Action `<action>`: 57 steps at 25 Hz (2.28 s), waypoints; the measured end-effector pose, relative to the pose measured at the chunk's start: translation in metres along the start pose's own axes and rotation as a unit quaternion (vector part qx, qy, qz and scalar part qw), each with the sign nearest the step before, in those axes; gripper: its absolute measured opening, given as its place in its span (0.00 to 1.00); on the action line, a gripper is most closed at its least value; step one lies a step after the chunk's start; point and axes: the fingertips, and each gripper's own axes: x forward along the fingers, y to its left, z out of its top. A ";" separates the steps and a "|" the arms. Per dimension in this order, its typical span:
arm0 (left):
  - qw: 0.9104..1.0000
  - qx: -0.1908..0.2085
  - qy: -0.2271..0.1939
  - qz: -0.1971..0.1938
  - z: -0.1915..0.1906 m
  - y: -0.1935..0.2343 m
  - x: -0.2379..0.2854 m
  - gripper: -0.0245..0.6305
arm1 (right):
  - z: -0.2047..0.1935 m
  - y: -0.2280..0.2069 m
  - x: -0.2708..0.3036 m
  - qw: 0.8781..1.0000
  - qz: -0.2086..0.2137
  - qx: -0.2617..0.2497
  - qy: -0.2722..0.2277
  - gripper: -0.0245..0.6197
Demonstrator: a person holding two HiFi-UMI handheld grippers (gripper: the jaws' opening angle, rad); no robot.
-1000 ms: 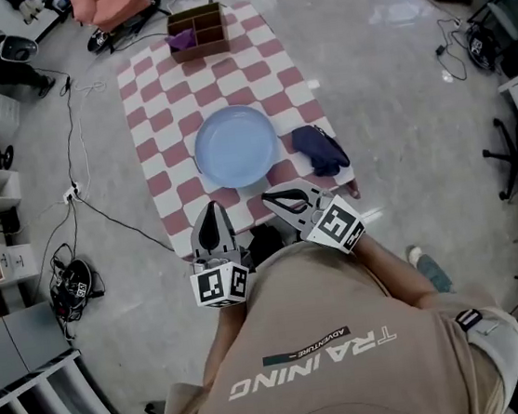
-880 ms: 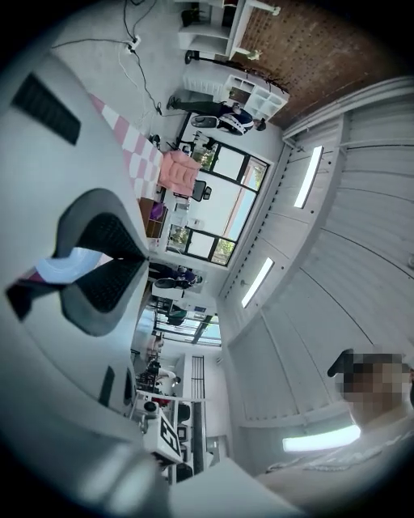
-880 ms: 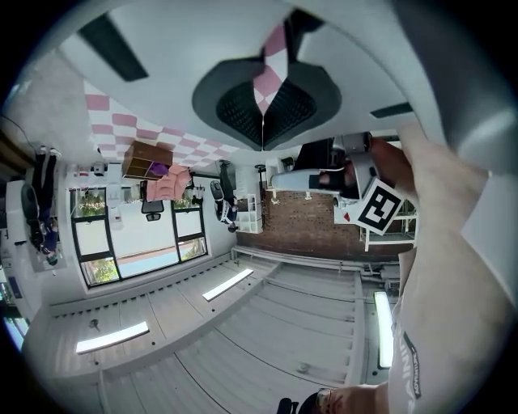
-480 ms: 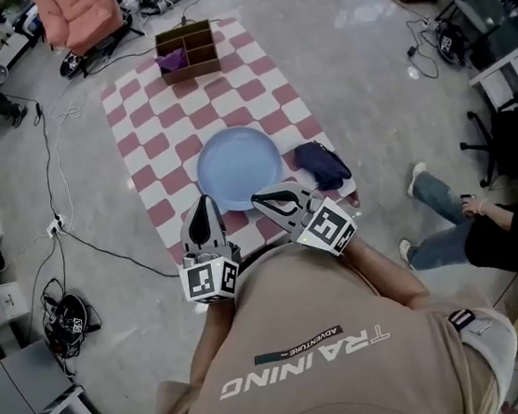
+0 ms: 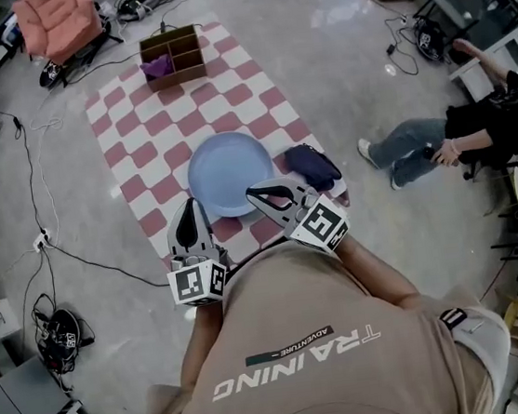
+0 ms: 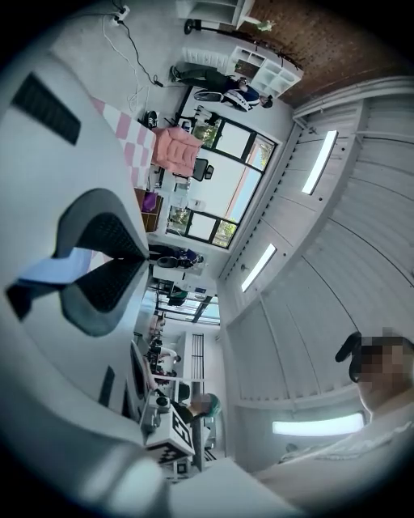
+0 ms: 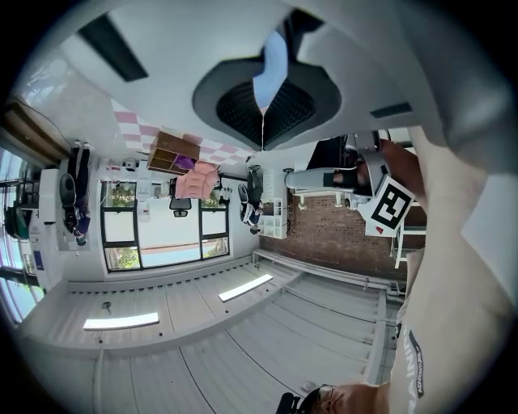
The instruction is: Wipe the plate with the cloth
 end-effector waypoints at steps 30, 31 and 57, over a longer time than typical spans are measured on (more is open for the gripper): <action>0.998 0.000 -0.001 0.063 -0.002 -0.004 0.046 0.06 | -0.091 -0.177 -0.142 0.977 -0.202 0.027 0.068 0.07; 0.998 0.000 0.002 0.063 -0.003 -0.007 0.046 0.06 | -0.093 -0.177 -0.140 0.978 -0.196 0.026 0.069 0.07; 0.995 0.015 0.005 0.098 0.000 0.004 0.006 0.06 | -0.163 -0.154 -0.093 0.980 -0.118 0.055 0.147 0.72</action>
